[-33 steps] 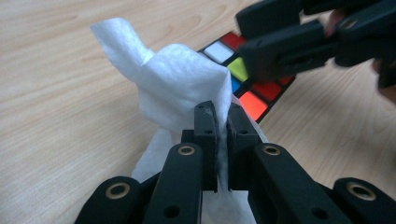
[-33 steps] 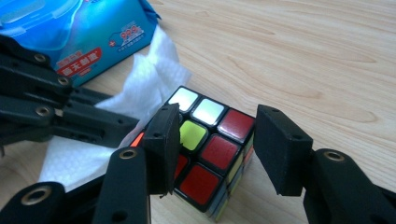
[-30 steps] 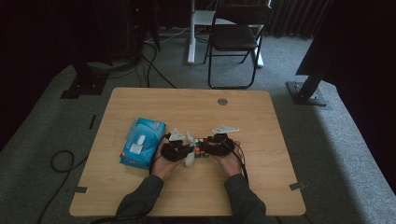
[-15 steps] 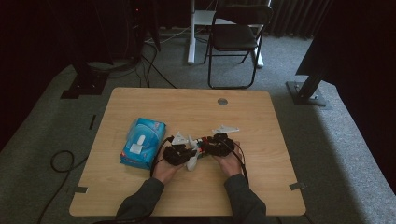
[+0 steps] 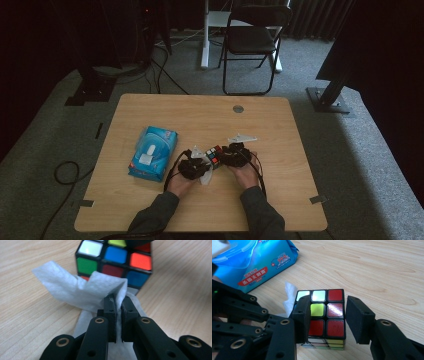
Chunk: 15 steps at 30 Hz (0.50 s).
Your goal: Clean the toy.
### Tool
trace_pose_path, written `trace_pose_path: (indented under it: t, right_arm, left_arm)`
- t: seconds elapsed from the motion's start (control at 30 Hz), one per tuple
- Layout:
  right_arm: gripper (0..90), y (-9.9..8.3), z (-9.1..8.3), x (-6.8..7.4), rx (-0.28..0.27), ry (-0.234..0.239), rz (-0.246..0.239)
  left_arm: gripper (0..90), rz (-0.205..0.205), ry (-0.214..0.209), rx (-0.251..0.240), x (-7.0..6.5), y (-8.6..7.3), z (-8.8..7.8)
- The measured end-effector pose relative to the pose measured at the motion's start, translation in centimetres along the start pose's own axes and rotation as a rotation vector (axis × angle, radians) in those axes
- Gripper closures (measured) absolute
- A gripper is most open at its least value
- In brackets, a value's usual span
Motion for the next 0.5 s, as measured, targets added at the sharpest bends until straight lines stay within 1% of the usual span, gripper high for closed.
trace_pose_path:
  t: [0.07, 0.17, 0.27, 0.37, 0.4, 0.5]
  right_arm:
    - [55.5, 0.0, 0.0, 0.0, 0.0, 0.002, 0.002]
    - [55.5, 0.0, 0.0, 0.0, -0.003, 0.004, 0.009]
    - [55.5, 0.0, 0.0, 0.0, -0.002, 0.003, 0.009]
    - [55.5, 0.0, 0.0, 0.0, -0.002, 0.003, 0.008]
    - [55.6, 0.0, 0.0, 0.0, -0.002, 0.003, 0.008]
    - [55.5, 0.0, 0.0, -0.1, -0.003, 0.002, 0.013]
  left_arm:
    - [85.5, 0.013, -0.004, -0.016, -0.3, 0.3, -0.4]
    - [85.5, 0.006, -0.011, -0.053, -0.4, 0.6, -1.0]
    - [85.5, 0.012, -0.016, -0.085, -0.5, 1.0, -1.7]
    - [85.4, 0.031, -0.033, -0.088, -0.5, 1.1, -1.8]
    - [85.4, 0.031, -0.042, -0.089, -0.4, 1.0, -1.7]
    - [85.4, 0.036, -0.052, -0.066, -0.4, 0.8, -1.1]
Point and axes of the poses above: each handheld gripper's, and its own axes: z roughly forward along the jaws, y roughly out of its top, x roughly to its left, the point moved 2 cm from there along z, roughly forward along the jaws, and after that the axes turned 14 degrees about z, right-handed, at the moved point
